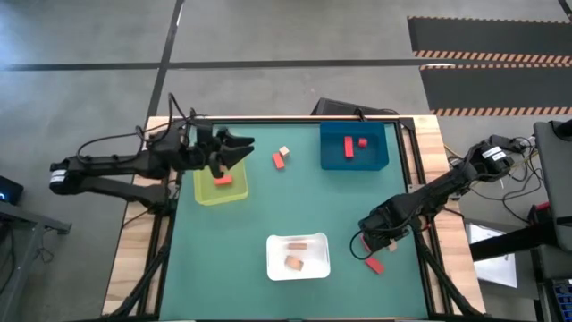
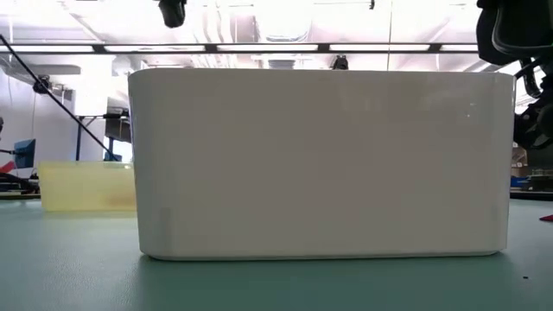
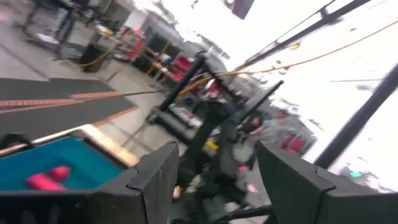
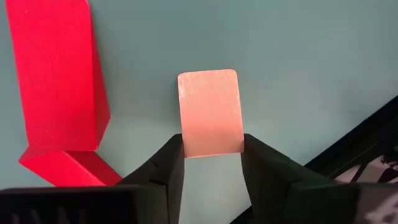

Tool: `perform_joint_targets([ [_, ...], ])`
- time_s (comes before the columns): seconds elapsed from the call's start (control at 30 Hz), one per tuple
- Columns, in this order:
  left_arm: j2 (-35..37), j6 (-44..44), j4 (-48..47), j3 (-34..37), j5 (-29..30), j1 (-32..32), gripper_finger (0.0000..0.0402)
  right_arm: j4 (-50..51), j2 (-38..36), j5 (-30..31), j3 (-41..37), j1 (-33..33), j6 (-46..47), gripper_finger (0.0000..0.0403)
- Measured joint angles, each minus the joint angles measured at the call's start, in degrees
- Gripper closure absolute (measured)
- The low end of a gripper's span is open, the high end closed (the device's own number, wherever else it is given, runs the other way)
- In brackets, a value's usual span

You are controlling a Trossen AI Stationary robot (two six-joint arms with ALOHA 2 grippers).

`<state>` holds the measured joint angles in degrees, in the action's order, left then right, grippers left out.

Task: Sort & place blocks by color
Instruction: Put the brown block into the white bin

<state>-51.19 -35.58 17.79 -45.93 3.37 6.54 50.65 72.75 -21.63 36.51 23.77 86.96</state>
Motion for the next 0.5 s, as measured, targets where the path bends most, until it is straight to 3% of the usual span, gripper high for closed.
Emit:
perform_joint_targets([
  [0.23, -3.5, -0.4, 1.9, -0.5, 0.0, -3.6, 0.0198, 1.0, -1.8, 1.3, 0.2, 0.0, 0.0, 0.0282],
  [0.5, -6.1, -1.8, 4.4, -0.6, 0.1, -5.9, 0.0198, 14.0, -5.4, 4.4, 7.5, -0.1, -1.2, 0.0280],
])
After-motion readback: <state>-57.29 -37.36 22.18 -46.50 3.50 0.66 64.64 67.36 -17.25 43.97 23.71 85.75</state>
